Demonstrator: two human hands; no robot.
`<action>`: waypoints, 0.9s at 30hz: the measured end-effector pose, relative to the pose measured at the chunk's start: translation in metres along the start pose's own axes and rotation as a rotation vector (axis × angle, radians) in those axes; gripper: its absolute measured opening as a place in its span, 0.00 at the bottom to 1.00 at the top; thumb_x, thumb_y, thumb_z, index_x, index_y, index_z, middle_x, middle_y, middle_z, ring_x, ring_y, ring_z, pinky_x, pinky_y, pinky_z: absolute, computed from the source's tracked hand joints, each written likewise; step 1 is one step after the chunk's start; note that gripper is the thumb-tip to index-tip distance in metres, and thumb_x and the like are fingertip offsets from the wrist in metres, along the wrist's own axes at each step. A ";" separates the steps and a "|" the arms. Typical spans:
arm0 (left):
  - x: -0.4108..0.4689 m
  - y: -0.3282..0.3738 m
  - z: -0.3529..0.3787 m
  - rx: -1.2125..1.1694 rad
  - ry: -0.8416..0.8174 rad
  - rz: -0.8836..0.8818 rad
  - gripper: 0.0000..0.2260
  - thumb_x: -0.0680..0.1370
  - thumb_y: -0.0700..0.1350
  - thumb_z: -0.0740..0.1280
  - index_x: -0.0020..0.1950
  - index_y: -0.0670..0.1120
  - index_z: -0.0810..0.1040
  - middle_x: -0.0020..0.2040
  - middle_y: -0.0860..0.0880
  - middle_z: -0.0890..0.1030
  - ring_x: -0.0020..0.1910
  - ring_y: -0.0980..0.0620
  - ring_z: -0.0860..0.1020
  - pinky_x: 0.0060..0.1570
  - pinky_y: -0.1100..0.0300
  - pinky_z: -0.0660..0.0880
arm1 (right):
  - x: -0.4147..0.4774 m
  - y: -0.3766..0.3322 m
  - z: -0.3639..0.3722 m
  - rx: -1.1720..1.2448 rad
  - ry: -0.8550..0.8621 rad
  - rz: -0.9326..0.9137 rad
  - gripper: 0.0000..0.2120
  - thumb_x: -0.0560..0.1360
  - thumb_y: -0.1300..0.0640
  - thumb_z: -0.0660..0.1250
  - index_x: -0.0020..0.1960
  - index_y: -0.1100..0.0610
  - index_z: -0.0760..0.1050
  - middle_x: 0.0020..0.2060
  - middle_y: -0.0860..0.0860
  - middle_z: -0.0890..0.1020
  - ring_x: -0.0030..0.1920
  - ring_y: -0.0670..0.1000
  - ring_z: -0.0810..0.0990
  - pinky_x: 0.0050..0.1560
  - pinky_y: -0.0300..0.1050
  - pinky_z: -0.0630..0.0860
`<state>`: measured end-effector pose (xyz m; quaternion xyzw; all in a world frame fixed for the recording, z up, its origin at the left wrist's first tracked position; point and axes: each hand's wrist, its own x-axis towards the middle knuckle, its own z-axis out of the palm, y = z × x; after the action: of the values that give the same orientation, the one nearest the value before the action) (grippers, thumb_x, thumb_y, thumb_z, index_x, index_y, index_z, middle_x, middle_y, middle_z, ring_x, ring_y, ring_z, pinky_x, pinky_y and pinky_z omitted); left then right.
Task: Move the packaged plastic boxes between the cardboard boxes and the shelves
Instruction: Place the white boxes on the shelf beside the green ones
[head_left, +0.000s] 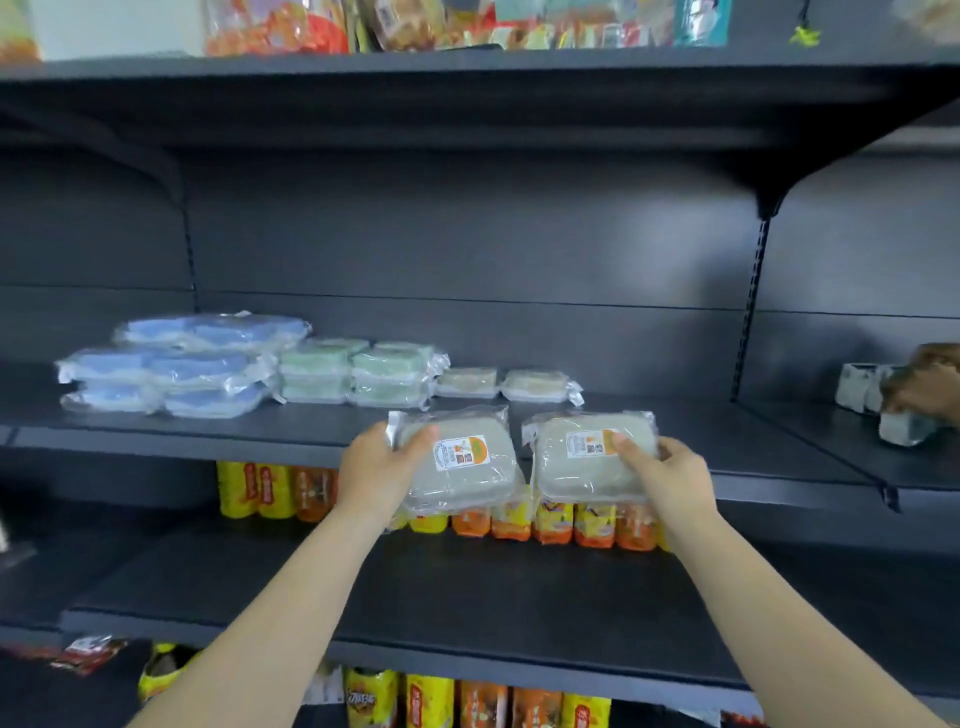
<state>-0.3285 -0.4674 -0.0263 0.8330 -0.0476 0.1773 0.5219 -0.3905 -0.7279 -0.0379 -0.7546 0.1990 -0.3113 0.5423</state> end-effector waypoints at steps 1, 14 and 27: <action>0.014 0.003 0.002 0.039 -0.003 0.004 0.14 0.75 0.56 0.66 0.45 0.45 0.73 0.41 0.51 0.74 0.45 0.49 0.72 0.42 0.58 0.66 | 0.011 -0.004 0.007 0.002 0.001 -0.003 0.24 0.71 0.46 0.71 0.59 0.62 0.76 0.50 0.54 0.81 0.49 0.54 0.79 0.48 0.46 0.74; 0.258 0.023 0.068 0.255 -0.060 0.210 0.20 0.74 0.59 0.65 0.50 0.43 0.78 0.47 0.48 0.80 0.45 0.47 0.74 0.39 0.59 0.66 | 0.170 -0.033 0.121 -0.052 0.128 -0.047 0.23 0.71 0.49 0.72 0.59 0.62 0.76 0.50 0.56 0.80 0.50 0.57 0.78 0.50 0.49 0.74; 0.385 -0.001 0.151 0.540 -0.183 0.278 0.24 0.77 0.61 0.61 0.51 0.38 0.77 0.53 0.40 0.81 0.54 0.41 0.78 0.44 0.57 0.69 | 0.249 -0.016 0.159 -0.076 0.163 0.019 0.15 0.70 0.48 0.73 0.47 0.58 0.77 0.39 0.51 0.81 0.46 0.55 0.80 0.50 0.48 0.76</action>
<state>0.0677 -0.5603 0.0460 0.9394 -0.1592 0.1775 0.2462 -0.1012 -0.7710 0.0061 -0.7447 0.2614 -0.3588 0.4983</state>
